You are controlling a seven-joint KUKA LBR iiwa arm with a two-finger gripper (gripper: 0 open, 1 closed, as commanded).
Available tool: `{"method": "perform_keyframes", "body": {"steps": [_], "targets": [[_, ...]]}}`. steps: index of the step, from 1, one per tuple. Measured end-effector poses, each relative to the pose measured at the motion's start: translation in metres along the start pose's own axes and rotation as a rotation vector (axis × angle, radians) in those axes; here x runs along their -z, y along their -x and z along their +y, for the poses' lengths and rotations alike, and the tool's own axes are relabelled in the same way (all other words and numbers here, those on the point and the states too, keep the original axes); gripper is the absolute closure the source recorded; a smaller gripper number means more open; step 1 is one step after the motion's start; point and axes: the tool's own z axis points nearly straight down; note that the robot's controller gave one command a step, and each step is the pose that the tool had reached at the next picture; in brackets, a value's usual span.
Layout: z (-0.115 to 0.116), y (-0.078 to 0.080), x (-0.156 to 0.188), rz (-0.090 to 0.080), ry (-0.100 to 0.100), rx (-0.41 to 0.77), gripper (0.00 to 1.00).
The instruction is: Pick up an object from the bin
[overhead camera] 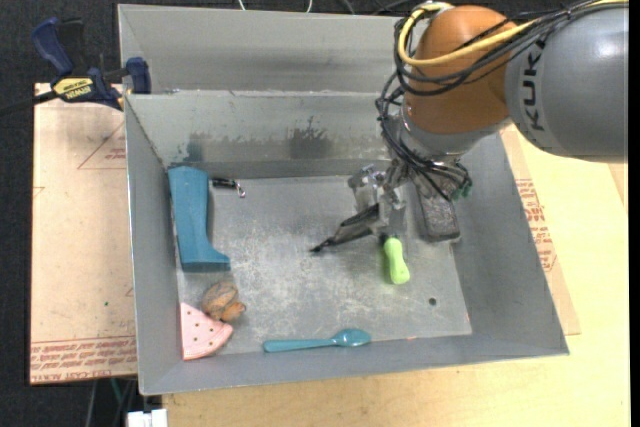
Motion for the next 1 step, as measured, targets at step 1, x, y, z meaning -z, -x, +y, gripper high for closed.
{"method": "perform_keyframes", "body": {"steps": [1], "targets": [[-0.0119,-0.0056,0.0756,0.002,0.002,-0.009,1.0]]}}
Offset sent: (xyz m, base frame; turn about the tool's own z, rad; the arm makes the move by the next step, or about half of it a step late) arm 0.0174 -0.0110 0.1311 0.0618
